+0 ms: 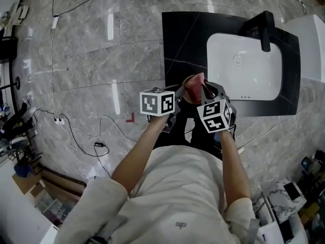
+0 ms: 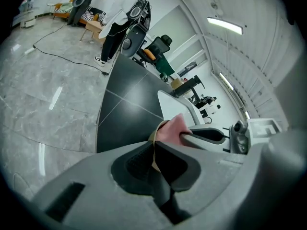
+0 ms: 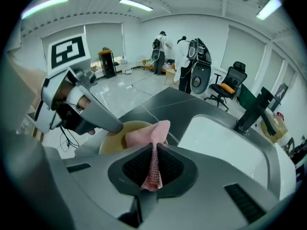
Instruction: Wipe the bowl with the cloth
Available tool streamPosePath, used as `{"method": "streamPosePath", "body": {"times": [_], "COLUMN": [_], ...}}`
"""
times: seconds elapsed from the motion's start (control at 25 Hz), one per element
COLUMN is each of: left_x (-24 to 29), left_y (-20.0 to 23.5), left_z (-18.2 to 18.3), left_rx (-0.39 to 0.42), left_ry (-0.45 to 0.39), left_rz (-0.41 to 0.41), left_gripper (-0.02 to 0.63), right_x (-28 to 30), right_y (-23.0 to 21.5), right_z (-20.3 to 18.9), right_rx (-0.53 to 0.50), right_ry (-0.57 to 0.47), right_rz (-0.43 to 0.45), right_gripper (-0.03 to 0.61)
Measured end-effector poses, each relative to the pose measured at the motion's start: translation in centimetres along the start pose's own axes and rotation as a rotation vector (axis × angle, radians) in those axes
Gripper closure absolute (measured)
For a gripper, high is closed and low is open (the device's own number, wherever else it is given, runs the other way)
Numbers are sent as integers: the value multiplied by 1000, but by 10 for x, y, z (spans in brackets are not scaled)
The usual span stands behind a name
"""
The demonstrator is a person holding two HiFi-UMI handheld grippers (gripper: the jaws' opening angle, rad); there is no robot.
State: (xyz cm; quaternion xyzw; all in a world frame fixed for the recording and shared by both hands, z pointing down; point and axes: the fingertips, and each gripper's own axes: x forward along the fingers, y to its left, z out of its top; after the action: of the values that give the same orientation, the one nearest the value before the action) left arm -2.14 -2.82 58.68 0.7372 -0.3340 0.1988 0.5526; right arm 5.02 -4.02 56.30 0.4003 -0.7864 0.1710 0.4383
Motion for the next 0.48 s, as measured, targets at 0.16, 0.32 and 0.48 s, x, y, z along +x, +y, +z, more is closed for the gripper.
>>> {"method": "streamPosePath", "body": {"times": [0.16, 0.32, 0.48], "left_x": [1, 5, 5], "left_y": [-5, -8, -11], "left_z": [-4, -7, -8], "left_rx": [-3, 3, 13], "left_ry": [8, 15, 22], "left_rz": [-7, -15, -20], "left_gripper": [591, 589, 589], "right_x": [11, 23, 31], "right_y": [4, 7, 12], "right_z": [-5, -12, -14], "right_rx": [-125, -226, -310], "right_ry": [80, 146, 190], "right_rz": [-24, -46, -48], "right_gripper": [563, 563, 563]}}
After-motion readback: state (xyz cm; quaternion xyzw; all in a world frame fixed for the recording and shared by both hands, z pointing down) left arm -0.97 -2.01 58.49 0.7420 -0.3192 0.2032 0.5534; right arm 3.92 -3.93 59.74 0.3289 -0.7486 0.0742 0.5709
